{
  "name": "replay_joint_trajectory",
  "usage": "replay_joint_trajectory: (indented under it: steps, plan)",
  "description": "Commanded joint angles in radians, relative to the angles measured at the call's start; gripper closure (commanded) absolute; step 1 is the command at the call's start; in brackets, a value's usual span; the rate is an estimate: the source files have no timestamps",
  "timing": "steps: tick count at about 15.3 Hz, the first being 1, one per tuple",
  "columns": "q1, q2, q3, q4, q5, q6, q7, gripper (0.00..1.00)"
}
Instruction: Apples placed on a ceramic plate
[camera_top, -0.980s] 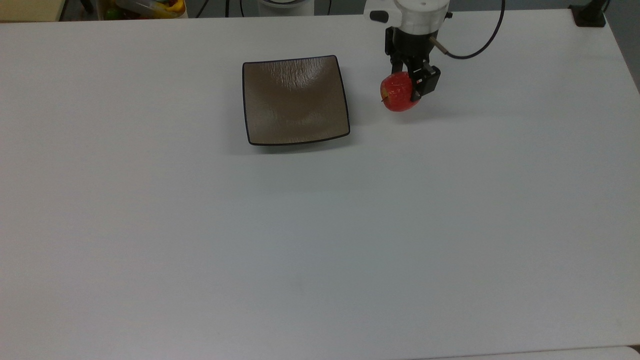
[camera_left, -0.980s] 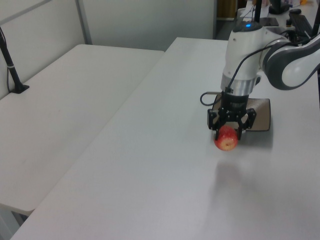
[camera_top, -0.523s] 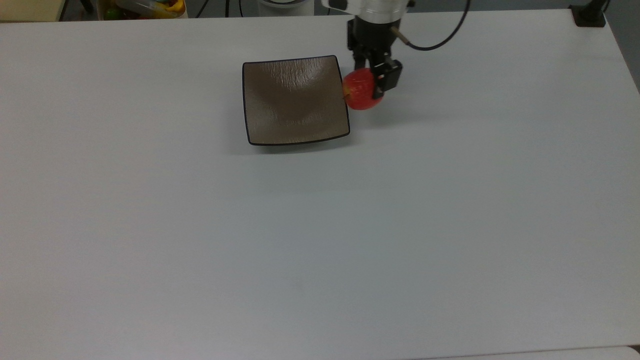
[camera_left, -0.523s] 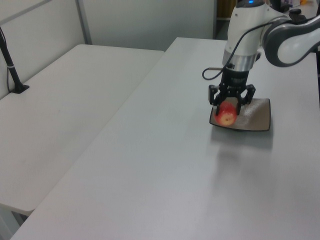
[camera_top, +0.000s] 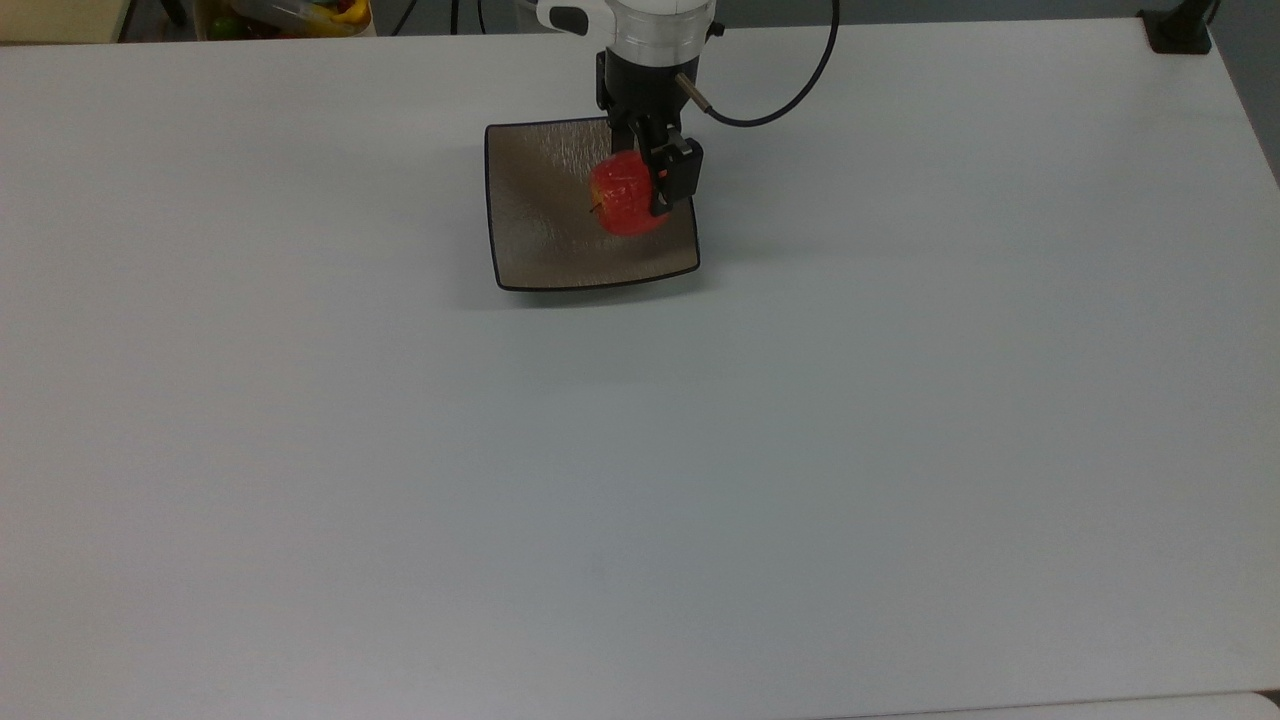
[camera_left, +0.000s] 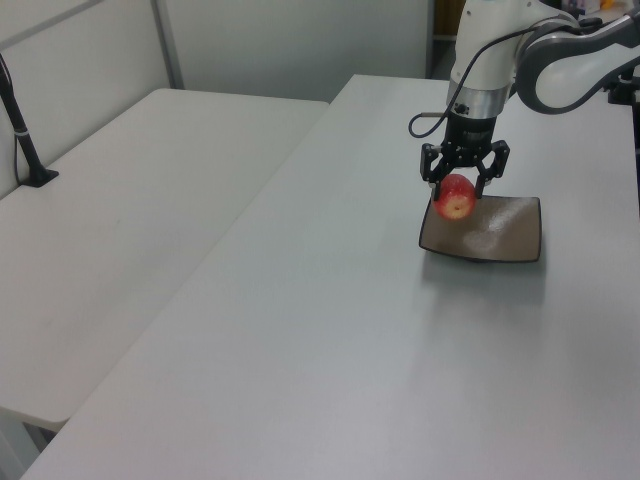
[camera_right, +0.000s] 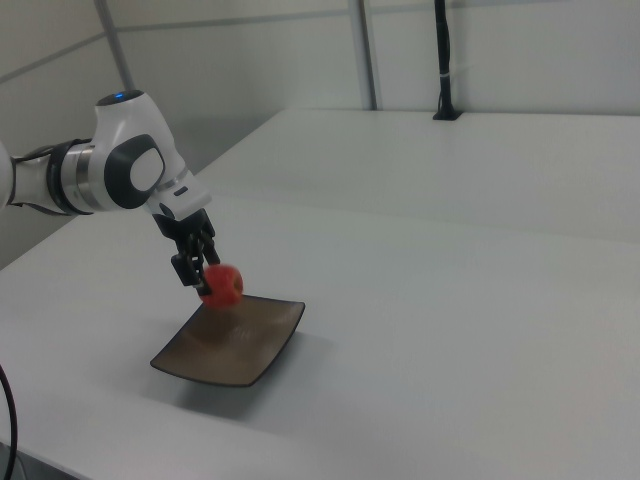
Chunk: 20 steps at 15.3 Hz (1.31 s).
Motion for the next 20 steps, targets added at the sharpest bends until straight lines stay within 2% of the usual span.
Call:
replay_joint_trajectory:
  steps: [1, 8, 10, 15, 16, 18, 19, 20]
  plan:
    - [0.008, 0.001, -0.003, -0.007, -0.012, -0.018, -0.014, 0.0]
    - [0.014, 0.004, -0.005, -0.002, -0.012, -0.01, -0.021, 0.0]
    - [0.014, -0.002, -0.003, 0.001, -0.015, -0.009, -0.105, 0.0]
    - [0.012, -0.019, -0.003, 0.035, -0.013, -0.021, -0.433, 0.0]
    - [0.014, -0.027, -0.003, 0.038, -0.02, -0.054, -0.543, 0.0]
    - [0.011, -0.03, -0.003, 0.061, -0.038, -0.177, -0.888, 0.0]
    - [0.003, -0.03, -0.005, 0.079, -0.033, -0.218, -1.006, 0.0]
    - [-0.005, -0.032, -0.006, 0.09, -0.033, -0.235, -1.07, 0.0]
